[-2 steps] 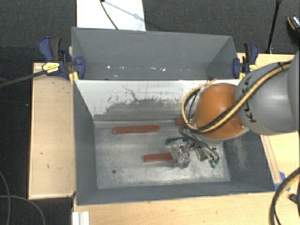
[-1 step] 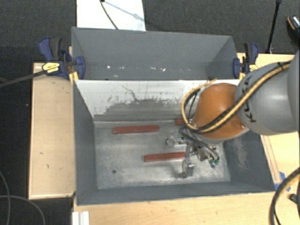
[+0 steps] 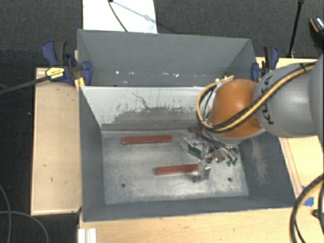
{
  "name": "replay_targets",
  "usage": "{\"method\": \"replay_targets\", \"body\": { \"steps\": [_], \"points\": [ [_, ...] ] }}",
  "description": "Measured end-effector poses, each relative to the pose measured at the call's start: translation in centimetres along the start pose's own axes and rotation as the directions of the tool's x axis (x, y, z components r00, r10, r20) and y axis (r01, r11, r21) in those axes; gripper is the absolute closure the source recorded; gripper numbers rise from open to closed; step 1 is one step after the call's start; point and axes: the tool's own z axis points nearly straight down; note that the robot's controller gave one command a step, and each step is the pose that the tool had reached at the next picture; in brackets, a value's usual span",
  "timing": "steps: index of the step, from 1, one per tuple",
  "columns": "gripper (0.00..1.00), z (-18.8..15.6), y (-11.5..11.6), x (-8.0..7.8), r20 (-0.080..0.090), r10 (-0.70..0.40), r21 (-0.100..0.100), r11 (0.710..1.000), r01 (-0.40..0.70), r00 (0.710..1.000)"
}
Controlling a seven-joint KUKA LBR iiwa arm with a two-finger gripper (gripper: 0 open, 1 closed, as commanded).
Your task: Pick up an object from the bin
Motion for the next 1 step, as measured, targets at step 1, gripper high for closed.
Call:
{"method": "replay_targets", "body": {
  "steps": [1],
  "points": [
    [1.0,-0.25,0.07,-0.1,0.005,0.003,0.0,1.0,-0.003,1.0]
  ]
}}
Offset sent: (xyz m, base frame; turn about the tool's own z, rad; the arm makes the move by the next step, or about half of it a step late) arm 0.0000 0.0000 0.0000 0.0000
